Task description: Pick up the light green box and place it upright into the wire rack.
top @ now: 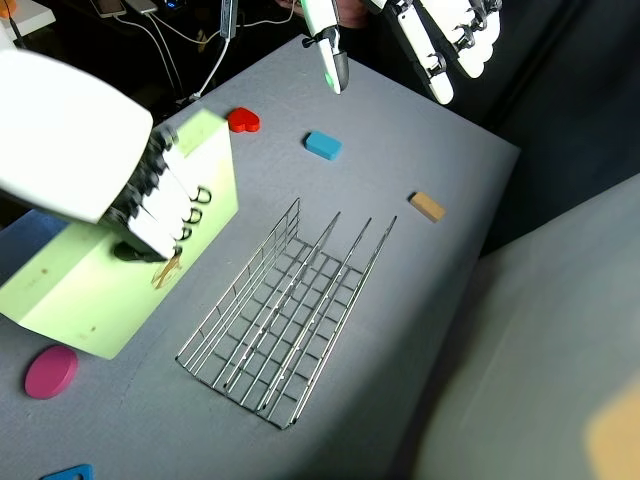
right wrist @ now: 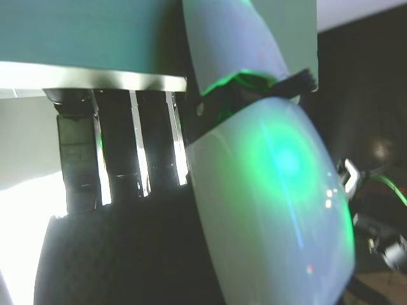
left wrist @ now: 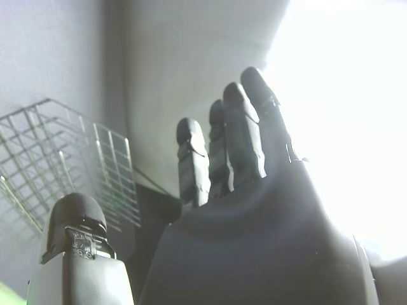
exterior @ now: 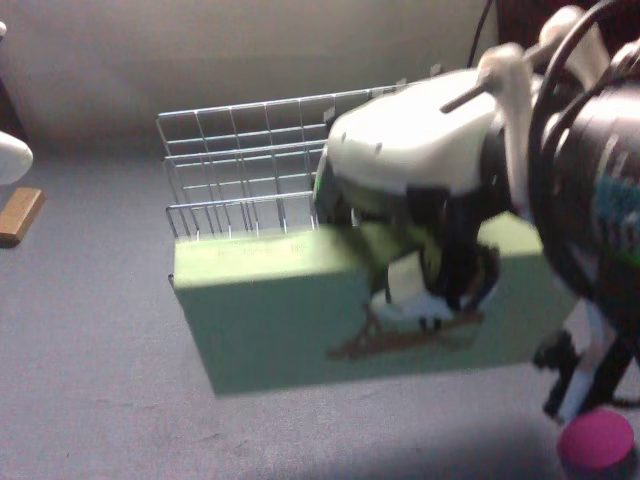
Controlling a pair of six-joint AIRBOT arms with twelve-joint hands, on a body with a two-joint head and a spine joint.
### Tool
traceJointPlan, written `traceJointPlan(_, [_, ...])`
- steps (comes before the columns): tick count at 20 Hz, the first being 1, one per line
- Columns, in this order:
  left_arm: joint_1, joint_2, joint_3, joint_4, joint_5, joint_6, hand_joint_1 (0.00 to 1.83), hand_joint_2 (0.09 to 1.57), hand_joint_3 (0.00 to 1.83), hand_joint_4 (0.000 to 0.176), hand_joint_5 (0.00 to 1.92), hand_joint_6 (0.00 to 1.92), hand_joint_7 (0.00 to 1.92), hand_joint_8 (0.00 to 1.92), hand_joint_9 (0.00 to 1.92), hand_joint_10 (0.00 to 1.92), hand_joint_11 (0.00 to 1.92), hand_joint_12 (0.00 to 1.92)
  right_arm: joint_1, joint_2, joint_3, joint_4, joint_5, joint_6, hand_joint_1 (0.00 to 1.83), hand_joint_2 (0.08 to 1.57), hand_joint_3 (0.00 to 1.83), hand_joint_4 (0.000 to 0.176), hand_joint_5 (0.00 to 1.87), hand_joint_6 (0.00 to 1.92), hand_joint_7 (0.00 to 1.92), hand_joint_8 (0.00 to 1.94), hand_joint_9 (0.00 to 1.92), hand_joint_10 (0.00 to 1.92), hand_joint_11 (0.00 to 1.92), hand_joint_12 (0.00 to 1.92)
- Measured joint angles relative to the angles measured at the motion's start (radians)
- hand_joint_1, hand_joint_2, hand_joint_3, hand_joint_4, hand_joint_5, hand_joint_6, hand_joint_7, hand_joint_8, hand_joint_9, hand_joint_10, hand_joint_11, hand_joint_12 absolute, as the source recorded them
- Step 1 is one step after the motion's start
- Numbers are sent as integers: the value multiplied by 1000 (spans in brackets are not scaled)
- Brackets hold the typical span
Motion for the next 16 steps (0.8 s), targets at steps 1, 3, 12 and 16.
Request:
traceJointPlan(1, [-2, 0, 0, 0, 0, 0, 234, 1099, 3, 99, 281, 3, 159, 1, 178, 1, 0, 591, 13, 5, 0, -23, 1, 0, 1354, 1189, 0, 0, 764, 1043, 860, 1234, 784, 1495, 711, 1516])
traceJointPlan(3, [-7, 0, 0, -4, 2, 0, 230, 1102, 3, 98, 279, 2, 157, 0, 175, 1, 0, 583, 26, 11, 0, -83, -1, -3, 1354, 1189, 0, 0, 759, 1048, 865, 1229, 782, 1498, 709, 1518])
traceJointPlan(12, [-7, 0, 0, -11, 6, 1, 224, 1112, 3, 98, 265, 0, 160, 0, 177, 2, 0, 602, 92, -21, 71, -153, 58, -11, 1358, 1175, 0, 0, 795, 1005, 890, 1203, 799, 1458, 768, 1451])
traceJointPlan(16, [-7, 0, 0, -11, 6, 1, 231, 1109, 0, 99, 253, 4, 158, 1, 180, 2, 0, 592, 95, -50, 109, -142, 90, -16, 1357, 1180, 0, 0, 778, 1023, 885, 1213, 793, 1467, 741, 1459])
